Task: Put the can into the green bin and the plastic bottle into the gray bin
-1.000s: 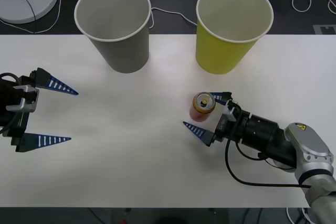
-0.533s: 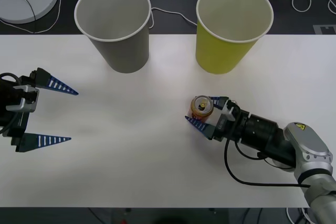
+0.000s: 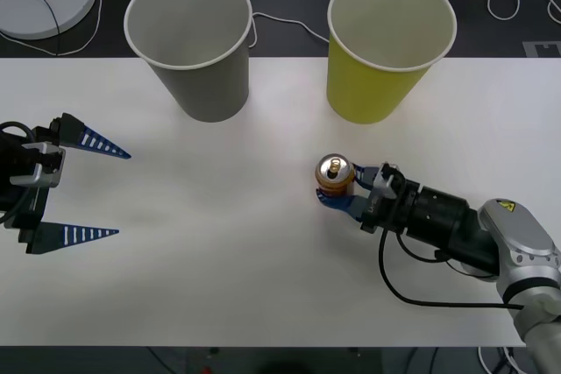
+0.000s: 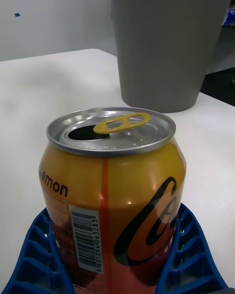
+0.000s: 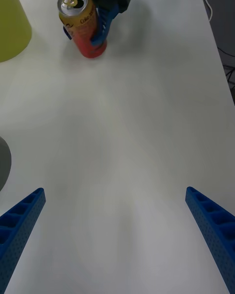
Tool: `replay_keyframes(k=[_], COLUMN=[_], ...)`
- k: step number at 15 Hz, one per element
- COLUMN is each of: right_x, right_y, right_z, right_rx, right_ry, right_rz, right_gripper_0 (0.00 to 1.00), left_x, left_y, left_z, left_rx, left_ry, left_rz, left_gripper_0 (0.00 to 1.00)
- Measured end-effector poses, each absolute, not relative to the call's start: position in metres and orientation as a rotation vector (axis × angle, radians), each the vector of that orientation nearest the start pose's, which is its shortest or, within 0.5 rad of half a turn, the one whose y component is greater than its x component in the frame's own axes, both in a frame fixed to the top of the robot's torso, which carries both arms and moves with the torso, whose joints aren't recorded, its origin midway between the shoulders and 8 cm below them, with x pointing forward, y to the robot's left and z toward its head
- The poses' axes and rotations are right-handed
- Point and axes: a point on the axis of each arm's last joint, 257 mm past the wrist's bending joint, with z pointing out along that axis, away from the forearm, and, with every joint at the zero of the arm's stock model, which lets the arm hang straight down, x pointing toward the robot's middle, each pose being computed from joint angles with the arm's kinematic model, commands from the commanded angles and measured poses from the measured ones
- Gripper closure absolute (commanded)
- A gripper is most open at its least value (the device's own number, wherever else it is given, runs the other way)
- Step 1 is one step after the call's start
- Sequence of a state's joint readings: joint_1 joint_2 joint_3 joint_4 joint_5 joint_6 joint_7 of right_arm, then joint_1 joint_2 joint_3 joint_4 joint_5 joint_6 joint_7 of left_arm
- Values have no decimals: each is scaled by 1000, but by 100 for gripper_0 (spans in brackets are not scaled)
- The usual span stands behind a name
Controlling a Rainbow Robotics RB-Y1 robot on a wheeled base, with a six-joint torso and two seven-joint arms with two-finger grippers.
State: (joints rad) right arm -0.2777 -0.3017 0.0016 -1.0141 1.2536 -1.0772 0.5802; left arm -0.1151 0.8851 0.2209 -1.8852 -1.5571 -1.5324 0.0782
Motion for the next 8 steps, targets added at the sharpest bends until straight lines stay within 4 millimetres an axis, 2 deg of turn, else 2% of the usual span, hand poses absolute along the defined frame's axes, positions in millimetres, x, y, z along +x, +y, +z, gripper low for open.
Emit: replay_keyframes(k=[4, 8], right_x=[470, 455], right_y=[-115, -130], right_z=[-287, -267], right_rx=[-1130, -1183], right_ry=[1367, 1451], right_rz=[541, 550], right_gripper_0=[100, 100], left_x=[372, 372], left_y=[258, 258], left_z=[-165, -165], left_rx=[1849, 1849], left_ry=[1470, 1470], left_rz=[-226, -226], left_gripper_0=[0, 0])
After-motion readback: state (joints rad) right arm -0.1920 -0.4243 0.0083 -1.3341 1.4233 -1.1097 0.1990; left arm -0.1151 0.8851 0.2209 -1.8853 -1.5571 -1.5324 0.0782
